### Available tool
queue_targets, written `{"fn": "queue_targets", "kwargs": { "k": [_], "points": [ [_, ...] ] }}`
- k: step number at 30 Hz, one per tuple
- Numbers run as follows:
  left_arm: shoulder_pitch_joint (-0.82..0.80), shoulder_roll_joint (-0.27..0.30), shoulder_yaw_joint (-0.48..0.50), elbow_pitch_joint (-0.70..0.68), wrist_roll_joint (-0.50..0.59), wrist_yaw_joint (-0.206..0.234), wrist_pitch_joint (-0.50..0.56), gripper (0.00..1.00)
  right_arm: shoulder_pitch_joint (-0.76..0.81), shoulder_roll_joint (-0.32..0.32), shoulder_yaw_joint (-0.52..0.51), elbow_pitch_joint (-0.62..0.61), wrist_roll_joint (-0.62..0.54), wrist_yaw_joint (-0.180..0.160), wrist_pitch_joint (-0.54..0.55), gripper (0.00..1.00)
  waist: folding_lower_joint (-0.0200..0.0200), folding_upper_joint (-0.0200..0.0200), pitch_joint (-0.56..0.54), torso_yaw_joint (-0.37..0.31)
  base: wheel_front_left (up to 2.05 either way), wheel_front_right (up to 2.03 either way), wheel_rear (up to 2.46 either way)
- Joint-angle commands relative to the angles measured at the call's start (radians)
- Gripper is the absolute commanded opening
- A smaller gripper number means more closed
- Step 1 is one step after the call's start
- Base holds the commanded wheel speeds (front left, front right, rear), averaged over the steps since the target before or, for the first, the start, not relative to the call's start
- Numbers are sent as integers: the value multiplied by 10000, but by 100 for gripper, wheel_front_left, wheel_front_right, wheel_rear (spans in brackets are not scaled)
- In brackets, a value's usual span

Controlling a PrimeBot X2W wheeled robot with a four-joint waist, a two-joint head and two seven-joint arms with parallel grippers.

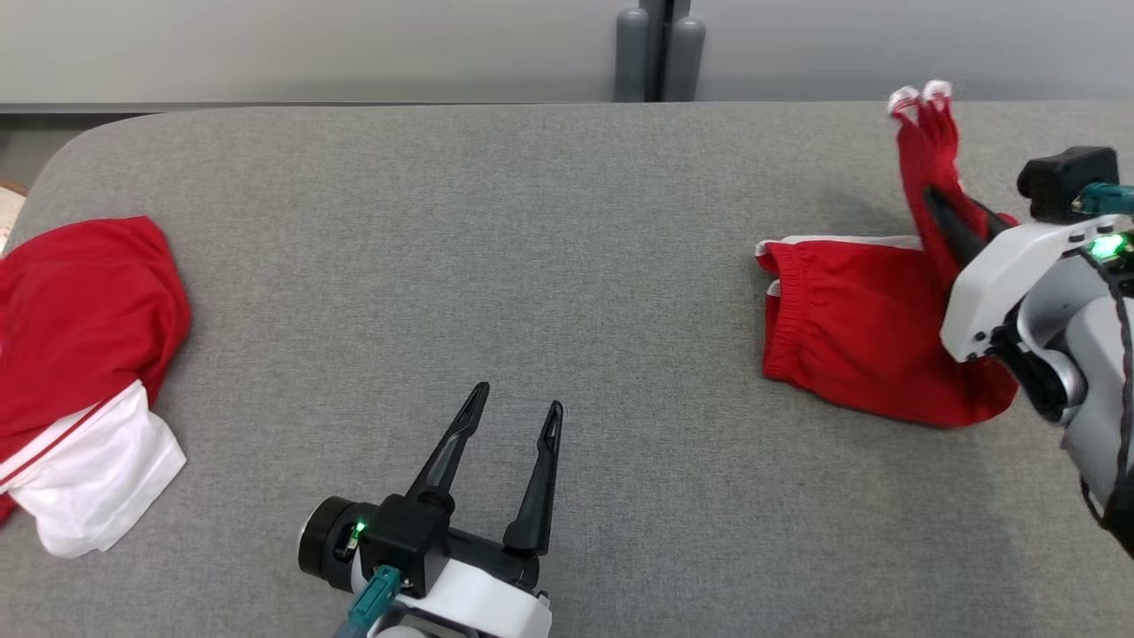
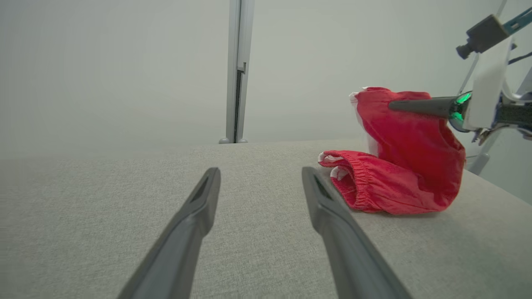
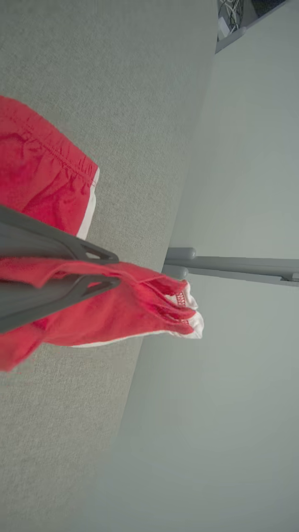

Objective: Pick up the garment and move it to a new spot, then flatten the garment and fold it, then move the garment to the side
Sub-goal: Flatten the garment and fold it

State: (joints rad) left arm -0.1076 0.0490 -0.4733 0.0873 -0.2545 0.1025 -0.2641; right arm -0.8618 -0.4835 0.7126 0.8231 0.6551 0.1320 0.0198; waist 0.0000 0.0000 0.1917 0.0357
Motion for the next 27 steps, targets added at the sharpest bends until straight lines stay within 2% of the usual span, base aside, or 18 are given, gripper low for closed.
{"fn": "queue_targets", "kwargs": {
  "k": [1,9,11,12,14,16,18,22,27],
  "points": [
    [56,31,39,4,-44,-8,-4,100,214,119,-128,-186,-128,-24,39,0,0,0,-33,122,0,0,0],
    [167,31,-16,48,-195,-3,-2,100,1371,1218,-885,-1180,-559,-24,538,0,0,0,43,360,0,0,0],
    [118,33,-79,73,-234,-14,-4,100,1595,1476,-1079,-1363,-637,-24,660,6,0,0,69,378,0,0,0],
    [88,34,-99,91,-266,-10,-4,100,1704,1606,-1160,-1477,-679,-23,693,33,0,0,71,376,0,0,0],
    [53,33,-121,124,-297,6,-4,100,1939,1907,-1432,-1805,-522,-23,635,100,0,0,58,357,0,0,0],
    [66,33,-110,160,-320,27,-2,100,2245,2105,-1582,-2363,-114,-21,647,100,0,0,7,316,0,0,0],
    [102,30,-97,189,-332,41,-4,100,2499,2003,-1870,-3067,375,-24,535,100,0,0,-61,258,0,0,0],
    [251,33,-47,214,-358,75,-2,100,3123,1240,-2725,-3953,470,-23,328,100,0,0,-249,77,0,0,0],
    [376,29,86,94,-288,105,-4,100,4128,196,-3759,-4464,-373,-20,-312,100,0,0,-489,-129,0,0,0]
  ]
}}
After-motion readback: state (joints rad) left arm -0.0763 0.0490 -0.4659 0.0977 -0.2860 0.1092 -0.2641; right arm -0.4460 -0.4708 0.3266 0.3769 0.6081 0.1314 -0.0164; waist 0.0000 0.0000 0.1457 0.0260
